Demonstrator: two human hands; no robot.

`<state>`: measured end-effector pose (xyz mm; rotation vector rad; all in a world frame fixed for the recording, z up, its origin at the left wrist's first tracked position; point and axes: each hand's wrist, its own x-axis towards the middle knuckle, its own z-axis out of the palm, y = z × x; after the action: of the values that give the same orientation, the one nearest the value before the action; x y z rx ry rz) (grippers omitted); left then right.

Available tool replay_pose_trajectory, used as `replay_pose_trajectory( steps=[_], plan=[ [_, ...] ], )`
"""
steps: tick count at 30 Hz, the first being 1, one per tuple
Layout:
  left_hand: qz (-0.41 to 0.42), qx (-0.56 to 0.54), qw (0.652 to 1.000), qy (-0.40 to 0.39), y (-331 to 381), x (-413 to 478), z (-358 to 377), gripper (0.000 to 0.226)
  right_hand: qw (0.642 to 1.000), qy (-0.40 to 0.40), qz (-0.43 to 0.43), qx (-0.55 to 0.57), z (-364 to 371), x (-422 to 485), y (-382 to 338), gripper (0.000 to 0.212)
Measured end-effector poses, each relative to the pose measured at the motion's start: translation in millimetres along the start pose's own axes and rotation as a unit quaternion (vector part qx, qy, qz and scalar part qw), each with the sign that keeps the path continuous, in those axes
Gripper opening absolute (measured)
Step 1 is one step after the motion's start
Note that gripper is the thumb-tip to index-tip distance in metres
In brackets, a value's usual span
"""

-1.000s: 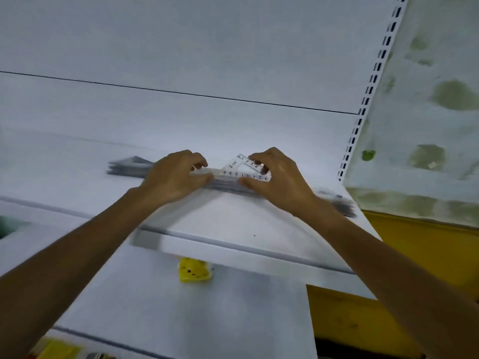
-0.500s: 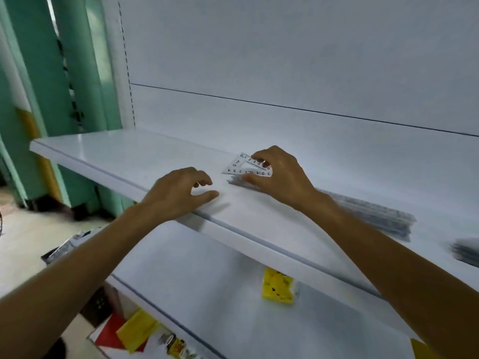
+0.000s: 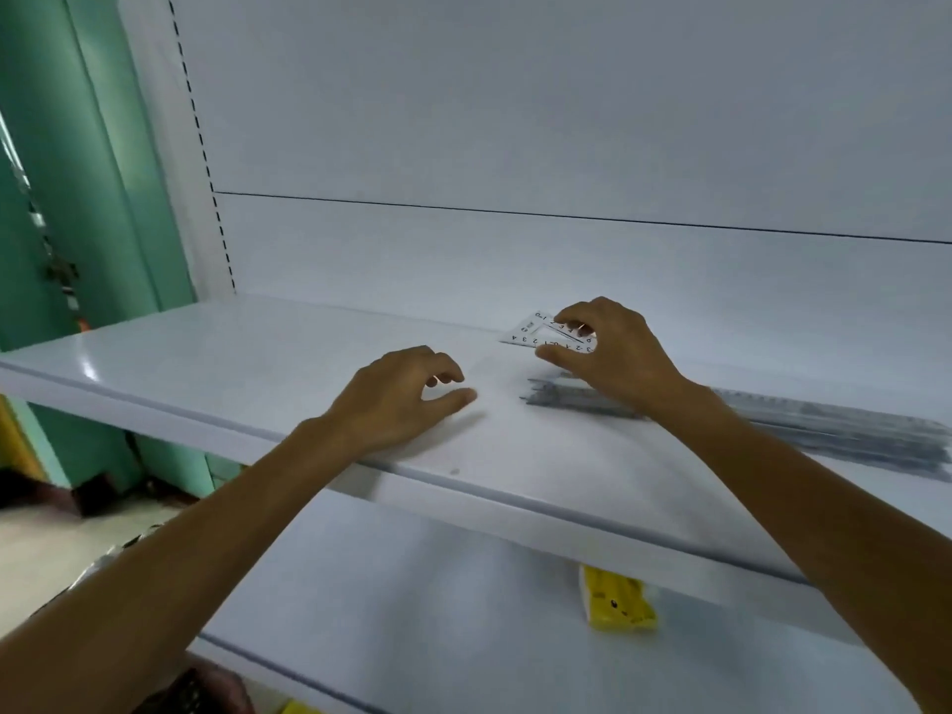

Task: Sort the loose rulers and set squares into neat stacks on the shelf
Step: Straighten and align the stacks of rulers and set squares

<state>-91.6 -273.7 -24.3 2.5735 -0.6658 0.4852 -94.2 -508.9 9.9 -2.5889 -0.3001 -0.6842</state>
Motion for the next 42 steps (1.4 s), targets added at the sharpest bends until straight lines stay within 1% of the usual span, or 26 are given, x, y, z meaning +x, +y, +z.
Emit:
replay_pose_trajectory(
  steps=[7,12,17,21,26,32,38,42],
  plan=[
    [0.026,0.01,0.999,-0.035,-11,7,19,0.033,0.998,-0.001,0.032,-0.045,-7,4,11,0.045],
    [0.017,0.01,0.998,-0.053,-13,14,22,0.033,0.997,-0.033,0.043,-0.046,-4,10,17,0.038],
    [0.004,0.032,0.994,-0.103,-15,15,33,0.042,0.995,-0.067,0.068,-0.037,6,10,30,0.034],
    [0.007,0.036,0.995,-0.098,-16,15,35,0.043,0.993,-0.083,0.073,-0.036,11,9,38,0.037],
    [0.004,0.034,0.995,-0.093,-15,15,36,0.042,0.988,-0.13,0.082,-0.032,21,8,46,0.039],
    [0.009,0.05,0.994,-0.096,-13,13,35,0.042,0.989,-0.119,0.083,-0.011,21,7,51,0.041],
    [0.011,0.063,0.994,-0.09,-9,11,31,0.042,0.997,-0.036,0.067,0.009,-2,4,50,0.045],
    [-0.008,0.085,0.993,-0.085,-9,18,32,0.051,0.994,-0.025,0.07,-0.076,-22,3,57,0.056]
  ],
)
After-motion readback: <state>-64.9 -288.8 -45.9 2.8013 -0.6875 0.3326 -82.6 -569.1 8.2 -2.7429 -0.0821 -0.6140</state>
